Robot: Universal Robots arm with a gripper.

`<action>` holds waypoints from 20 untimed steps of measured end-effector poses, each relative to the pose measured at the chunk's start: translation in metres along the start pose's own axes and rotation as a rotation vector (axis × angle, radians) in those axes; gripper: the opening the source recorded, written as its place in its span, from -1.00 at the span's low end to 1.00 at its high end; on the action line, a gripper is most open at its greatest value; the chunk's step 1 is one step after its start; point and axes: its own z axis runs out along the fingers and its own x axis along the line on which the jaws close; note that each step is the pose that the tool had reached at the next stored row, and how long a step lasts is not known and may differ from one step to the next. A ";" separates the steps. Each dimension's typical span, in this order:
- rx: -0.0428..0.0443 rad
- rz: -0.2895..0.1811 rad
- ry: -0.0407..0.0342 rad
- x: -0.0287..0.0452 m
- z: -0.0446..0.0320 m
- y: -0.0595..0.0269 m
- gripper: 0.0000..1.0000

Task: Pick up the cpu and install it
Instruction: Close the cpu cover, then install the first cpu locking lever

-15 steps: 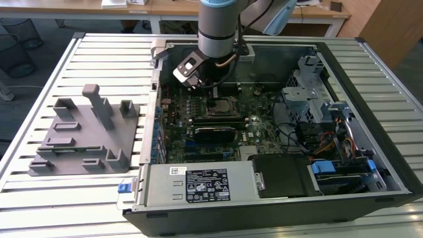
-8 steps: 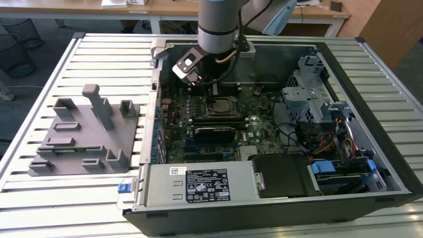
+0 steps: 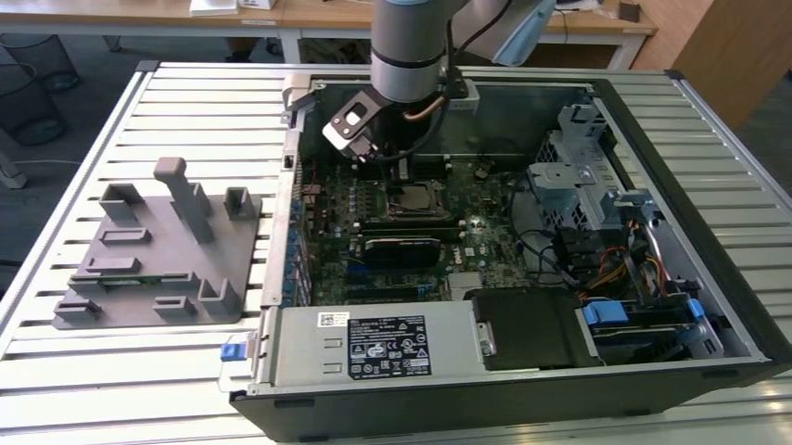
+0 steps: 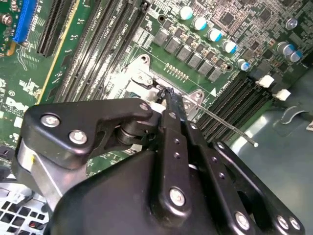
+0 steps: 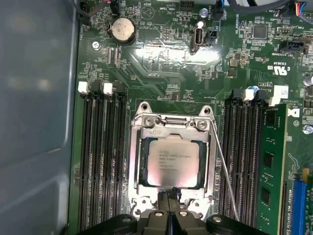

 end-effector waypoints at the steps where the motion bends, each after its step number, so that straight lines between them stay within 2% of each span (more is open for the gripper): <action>1: -0.0001 0.000 0.0000 -0.0001 0.0000 0.0025 -0.79; 10: 0.0000 0.000 0.0002 -0.0009 -0.0003 0.0170 -0.79; 20: 0.0001 0.000 0.0001 -0.0009 -0.0006 0.0188 -0.79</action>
